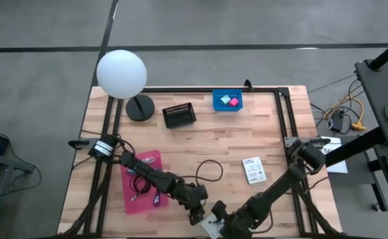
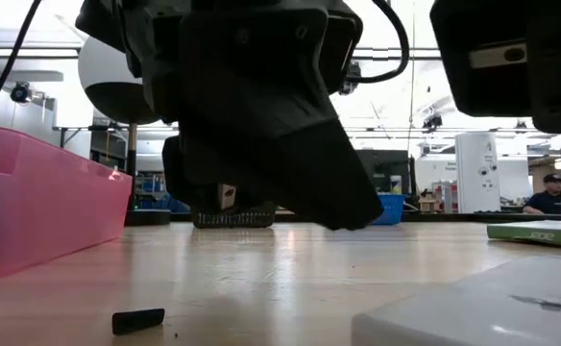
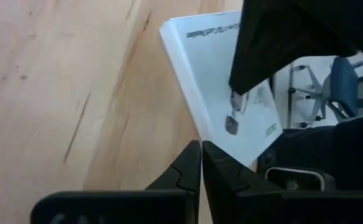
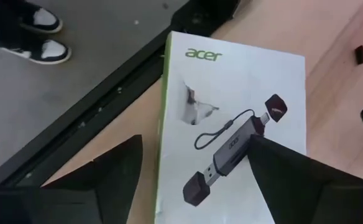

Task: Pick and place items into bin
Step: Put the bottom card reader box into the black bin

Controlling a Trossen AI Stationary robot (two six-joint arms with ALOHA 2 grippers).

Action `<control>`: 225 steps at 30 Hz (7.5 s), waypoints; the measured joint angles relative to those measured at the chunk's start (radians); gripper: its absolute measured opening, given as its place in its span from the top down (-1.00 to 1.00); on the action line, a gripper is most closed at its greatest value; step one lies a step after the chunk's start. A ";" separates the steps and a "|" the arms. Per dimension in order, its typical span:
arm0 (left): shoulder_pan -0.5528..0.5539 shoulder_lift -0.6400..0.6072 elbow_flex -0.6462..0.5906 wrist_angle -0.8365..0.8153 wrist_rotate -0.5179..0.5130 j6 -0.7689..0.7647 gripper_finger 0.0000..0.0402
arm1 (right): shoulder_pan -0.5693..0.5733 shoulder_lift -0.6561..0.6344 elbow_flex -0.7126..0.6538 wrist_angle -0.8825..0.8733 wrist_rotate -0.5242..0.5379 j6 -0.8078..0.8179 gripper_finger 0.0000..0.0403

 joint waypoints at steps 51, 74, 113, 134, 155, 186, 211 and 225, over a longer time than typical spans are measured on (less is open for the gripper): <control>0.010 -0.064 -0.003 -0.218 0.030 0.050 1.00 | -0.004 0.028 -0.004 0.051 0.256 0.016 -0.14; 0.012 -0.082 -0.052 -0.245 -0.030 -0.010 1.00 | -0.031 0.030 -0.004 0.079 0.257 -0.027 -0.13; 0.006 0.013 -0.055 -0.039 0.064 -0.081 1.00 | -0.050 0.024 0.128 -0.037 0.337 -0.129 -0.12; -0.003 0.017 -0.053 0.024 0.185 0.031 1.00 | -0.048 -0.035 0.127 -0.100 0.341 -0.147 -0.08; -0.003 0.009 -0.058 0.080 0.179 0.117 1.00 | -0.048 -0.047 0.147 -0.047 0.231 -0.190 0.02; -0.010 0.003 -0.074 0.186 0.186 0.211 1.00 | -0.052 -0.085 0.147 -0.012 0.166 -0.266 0.05; 0.003 0.003 -0.049 0.203 0.252 0.228 1.00 | -0.063 -0.107 0.149 -0.008 0.213 -0.404 0.13; 0.023 -0.056 -0.061 0.262 0.243 0.226 1.00 | -0.101 -0.101 0.140 -0.089 0.307 -0.318 0.26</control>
